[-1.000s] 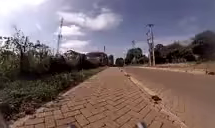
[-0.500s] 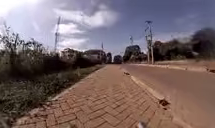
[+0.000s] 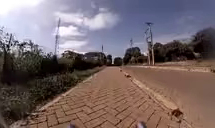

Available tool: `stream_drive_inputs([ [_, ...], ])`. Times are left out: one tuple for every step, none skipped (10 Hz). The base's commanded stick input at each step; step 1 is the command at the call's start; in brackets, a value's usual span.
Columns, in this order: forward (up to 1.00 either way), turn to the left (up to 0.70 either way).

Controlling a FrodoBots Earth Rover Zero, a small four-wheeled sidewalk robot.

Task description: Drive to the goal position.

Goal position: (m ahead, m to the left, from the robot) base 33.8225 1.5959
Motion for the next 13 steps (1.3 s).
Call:
stream_drive_inputs([
  [0.7, 0.0],
  [0.7, 0.0],
  [0.7, 0.0],
  [0.7, 0.0],
  [0.7, 0.0],
  [0.7, 0.0],
  [0.7, 0.0],
  [0.7, 0.0],
  [0.7, 0.0],
  [0.7, 0.0],
  [0.7, 0.0],
  [0.7, -0.07],
  [0.7, -0.29],
])
